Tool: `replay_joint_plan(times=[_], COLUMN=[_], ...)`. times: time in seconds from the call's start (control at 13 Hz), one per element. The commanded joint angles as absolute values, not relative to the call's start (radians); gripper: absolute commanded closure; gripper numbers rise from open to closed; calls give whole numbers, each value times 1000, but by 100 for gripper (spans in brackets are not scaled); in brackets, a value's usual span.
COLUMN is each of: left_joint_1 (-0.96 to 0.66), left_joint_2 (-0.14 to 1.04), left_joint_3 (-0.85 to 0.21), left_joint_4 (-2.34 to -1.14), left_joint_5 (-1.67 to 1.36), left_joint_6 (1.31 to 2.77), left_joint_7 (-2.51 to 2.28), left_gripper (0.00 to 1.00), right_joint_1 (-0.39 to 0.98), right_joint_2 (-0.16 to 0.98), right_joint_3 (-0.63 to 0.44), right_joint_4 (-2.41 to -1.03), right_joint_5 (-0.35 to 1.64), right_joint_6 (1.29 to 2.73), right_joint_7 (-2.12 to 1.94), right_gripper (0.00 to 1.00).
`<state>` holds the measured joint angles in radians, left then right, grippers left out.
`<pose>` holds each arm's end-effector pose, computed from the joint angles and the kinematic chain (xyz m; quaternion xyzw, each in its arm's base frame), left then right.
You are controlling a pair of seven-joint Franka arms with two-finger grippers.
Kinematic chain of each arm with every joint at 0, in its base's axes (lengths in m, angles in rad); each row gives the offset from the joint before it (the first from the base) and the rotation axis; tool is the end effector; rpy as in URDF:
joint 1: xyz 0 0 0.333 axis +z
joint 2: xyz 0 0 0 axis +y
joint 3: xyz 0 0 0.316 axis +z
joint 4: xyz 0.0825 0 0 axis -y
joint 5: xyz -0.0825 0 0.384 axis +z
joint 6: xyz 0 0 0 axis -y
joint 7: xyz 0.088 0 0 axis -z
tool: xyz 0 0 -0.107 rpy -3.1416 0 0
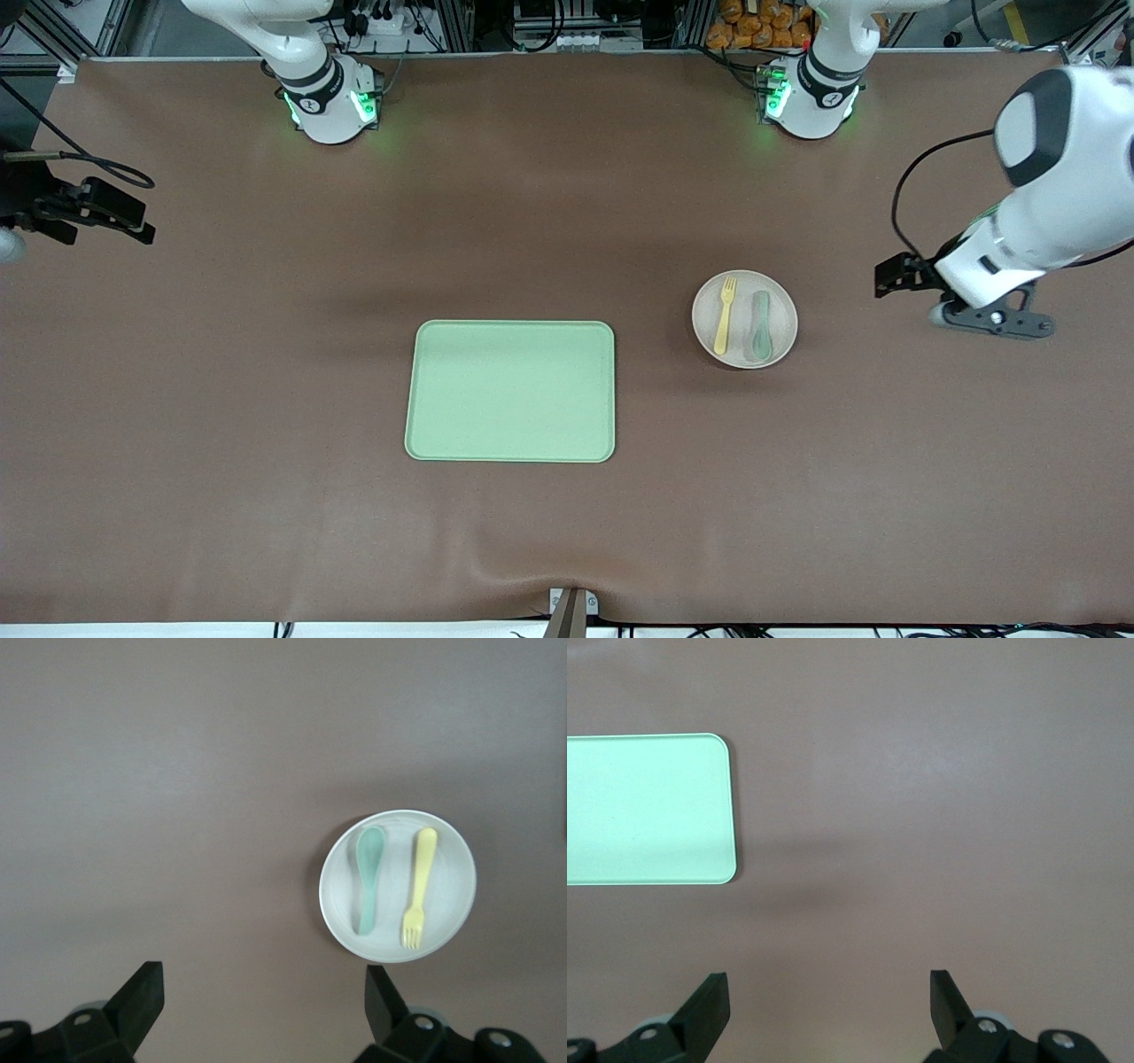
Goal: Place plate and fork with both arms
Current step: 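Reach the left gripper down to the rim of the white plate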
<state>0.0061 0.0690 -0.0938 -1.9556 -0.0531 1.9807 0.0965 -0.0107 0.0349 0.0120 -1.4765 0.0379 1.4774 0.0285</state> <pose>0.5662 -0.0523 0.4379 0.9961 -0.0808 -0.0217 0.0274 0.5562 0.0049 0.6412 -0.9996 0.0121 0.0173 0.0188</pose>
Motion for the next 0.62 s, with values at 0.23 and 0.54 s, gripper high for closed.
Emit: replay_joint_plan(times=[0.23,0.54], left_joint_1=[11,11], left_joint_2=[110,193], left_joint_3=[-100,-117], left_joint_4=[-2115,-2143], left_joint_5=[-173,-204], left_joint_6=[2137,2221], left_joint_7=[130,189], left_gripper=[3,22], right_joint_1=[-12,-11], right_joint_2=[38,40], right_joint_3=[9,9], right_joint_4=[-1470,-1470], right_joint_5=[41,41], right_joint_6=[1466,1466], right_joint_7=[21,29], right_gripper=[0,0])
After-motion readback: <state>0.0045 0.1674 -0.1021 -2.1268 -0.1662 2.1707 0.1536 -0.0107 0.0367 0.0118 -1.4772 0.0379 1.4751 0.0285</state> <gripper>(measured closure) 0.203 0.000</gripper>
